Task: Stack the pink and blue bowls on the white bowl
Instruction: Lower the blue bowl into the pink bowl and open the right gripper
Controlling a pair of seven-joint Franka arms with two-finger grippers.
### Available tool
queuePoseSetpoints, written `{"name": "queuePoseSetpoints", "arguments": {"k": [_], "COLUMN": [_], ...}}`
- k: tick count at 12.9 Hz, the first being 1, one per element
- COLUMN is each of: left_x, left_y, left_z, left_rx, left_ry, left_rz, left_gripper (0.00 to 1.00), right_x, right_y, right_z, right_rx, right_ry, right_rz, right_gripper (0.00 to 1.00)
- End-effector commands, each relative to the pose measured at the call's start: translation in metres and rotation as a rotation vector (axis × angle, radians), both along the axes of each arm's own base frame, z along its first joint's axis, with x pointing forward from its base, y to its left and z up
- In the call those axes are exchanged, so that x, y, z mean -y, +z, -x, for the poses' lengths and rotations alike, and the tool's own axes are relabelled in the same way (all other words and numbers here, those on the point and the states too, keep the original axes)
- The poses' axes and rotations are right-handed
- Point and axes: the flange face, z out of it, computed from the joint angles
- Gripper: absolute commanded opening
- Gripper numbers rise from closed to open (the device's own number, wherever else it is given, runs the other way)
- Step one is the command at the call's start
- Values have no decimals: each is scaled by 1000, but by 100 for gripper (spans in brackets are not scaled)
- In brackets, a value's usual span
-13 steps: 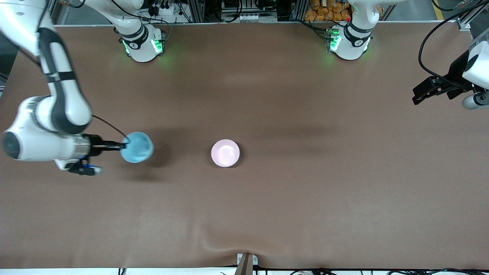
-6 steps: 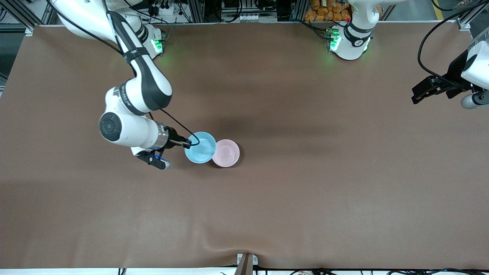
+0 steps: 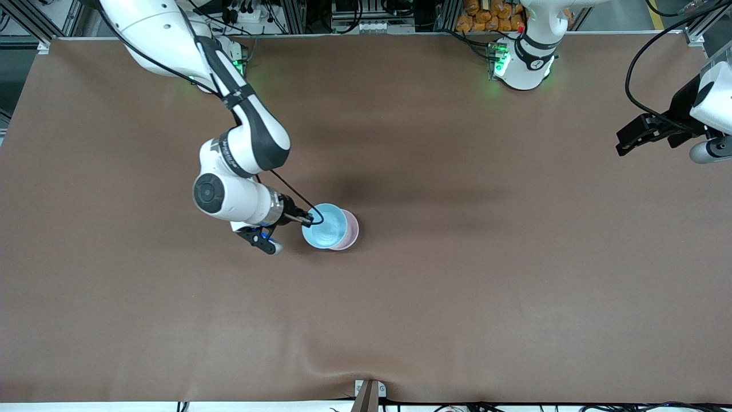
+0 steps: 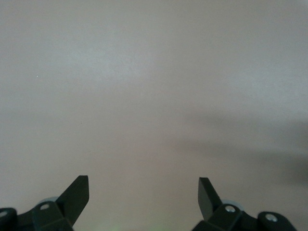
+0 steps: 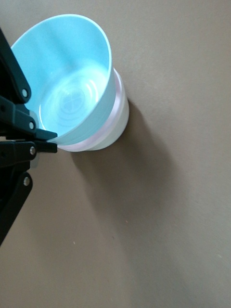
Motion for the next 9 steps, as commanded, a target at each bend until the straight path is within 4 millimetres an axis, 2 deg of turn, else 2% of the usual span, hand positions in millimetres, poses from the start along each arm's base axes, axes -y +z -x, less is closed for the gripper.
{"name": "queuePoseSetpoints", "arguments": {"k": [1,9], "left_x": [-1,-1], "left_y": [4,5], "left_z": [9,9], "left_rx": [-5,-2], "left_ry": [-16,-16], "left_rz": [-8,-6], "left_gripper": [100,100], "right_x": [-13,-14], "right_y": [-8,-28], "right_z": [3,6], "right_rx": [8,-17], "right_ry": [-24,-36], "right_rz": [-5,8], "right_gripper": [0,0]}}
